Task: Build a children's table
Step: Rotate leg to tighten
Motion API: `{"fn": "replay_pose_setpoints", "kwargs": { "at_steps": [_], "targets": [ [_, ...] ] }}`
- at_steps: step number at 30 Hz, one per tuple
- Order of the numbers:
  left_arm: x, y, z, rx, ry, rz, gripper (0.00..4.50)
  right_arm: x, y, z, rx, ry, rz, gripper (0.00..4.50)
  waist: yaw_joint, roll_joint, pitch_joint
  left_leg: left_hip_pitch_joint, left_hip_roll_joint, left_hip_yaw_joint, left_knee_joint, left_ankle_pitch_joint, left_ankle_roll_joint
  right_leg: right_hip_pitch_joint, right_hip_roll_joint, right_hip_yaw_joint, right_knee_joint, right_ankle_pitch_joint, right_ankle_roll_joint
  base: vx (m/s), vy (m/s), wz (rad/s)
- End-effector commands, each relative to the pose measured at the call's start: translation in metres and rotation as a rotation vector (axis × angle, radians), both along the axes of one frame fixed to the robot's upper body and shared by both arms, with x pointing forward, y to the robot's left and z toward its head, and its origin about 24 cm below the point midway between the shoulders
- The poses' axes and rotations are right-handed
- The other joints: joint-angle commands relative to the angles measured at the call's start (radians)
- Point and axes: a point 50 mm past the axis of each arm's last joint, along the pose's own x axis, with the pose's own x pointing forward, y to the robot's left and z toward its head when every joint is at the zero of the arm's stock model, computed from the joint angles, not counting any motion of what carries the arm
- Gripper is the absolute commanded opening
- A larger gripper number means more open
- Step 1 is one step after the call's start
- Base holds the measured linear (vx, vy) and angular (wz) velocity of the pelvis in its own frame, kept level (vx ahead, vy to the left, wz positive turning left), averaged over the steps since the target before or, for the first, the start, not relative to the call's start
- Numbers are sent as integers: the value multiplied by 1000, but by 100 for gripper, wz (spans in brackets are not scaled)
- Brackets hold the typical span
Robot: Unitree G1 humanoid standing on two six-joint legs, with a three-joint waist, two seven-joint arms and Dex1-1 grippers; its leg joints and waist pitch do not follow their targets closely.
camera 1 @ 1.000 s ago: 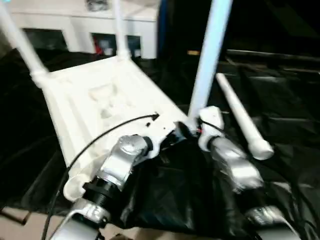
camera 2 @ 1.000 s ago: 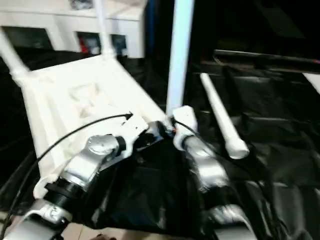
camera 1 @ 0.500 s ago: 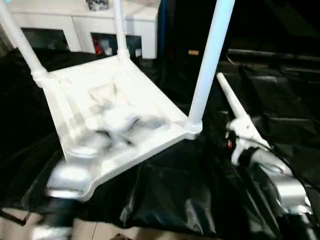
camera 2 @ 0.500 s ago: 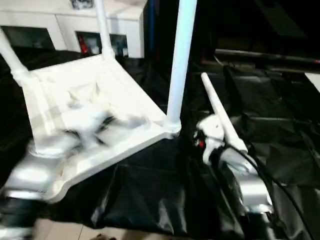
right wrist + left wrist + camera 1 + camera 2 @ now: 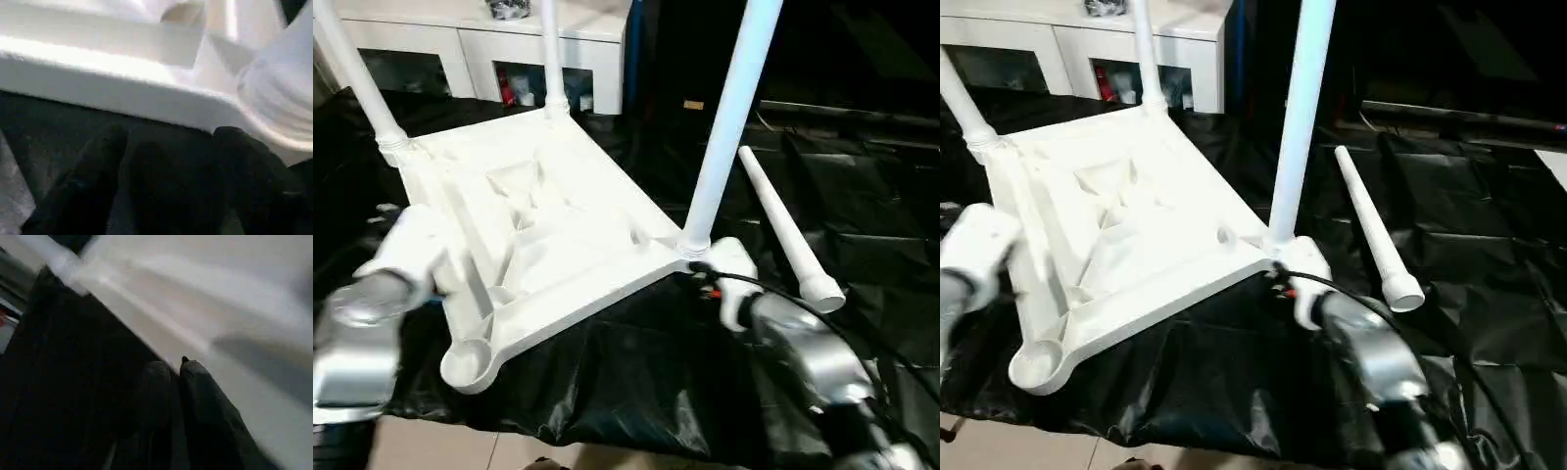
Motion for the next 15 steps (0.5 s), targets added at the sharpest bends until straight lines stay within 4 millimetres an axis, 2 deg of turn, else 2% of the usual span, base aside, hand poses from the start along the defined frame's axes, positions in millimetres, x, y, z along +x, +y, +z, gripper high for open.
{"fn": "replay_pose_setpoints", "kwargs": {
  "at_steps": [1, 2, 4, 10, 14, 15],
  "targets": [
    [-4, -5, -10, -10, 74, -40, 22, 3, 2, -3, -51, 3, -6, 288, 4, 15, -59, 24, 36, -18, -79, -321, -20, 21, -58, 31, -79, -268, -180, 0, 0, 0],
    [-5, -7, -12, -13, 97, -60, 22, 4, 3, -4, -44, 10, -6, 288, 5, 15, -57, 20, 36, -18, -82, -315, -19, 24, -59, 31, -77, -254, -184, 0, 0, 0],
    [-7, -13, -19, -22, 152, -129, 1, 7, 5, -4, -40, 19, -23, 257, 6, 16, -57, 24, 36, -18, -82, -328, -20, 22, -58, 30, -77, -267, -184, 0, 0, 0],
    [-13, -19, -25, -18, 265, -225, 0, 18, 6, -5, -75, -2, -77, 209, 10, 20, -54, 29, 36, -21, -85, -386, -45, 15, -60, 32, -82, -342, -170, 0, 0, 0],
    [-6, -15, -14, 7, 203, -207, 0, 23, 9, -2, -66, -10, -77, 175, 8, 17, -53, 30, 36, -21, -86, -395, -48, 17, -60, 32, -83, -342, -168, 0, 0, 0],
    [-5, -10, -4, 27, 194, -189, 0, 23, 8, -2, -71, -13, -73, 175, 10, 16, -53, 31, 36, -19, -85, -395, -46, 15, -60, 32, -85, -349, -165, 0, 0, 0]
  ]
}}
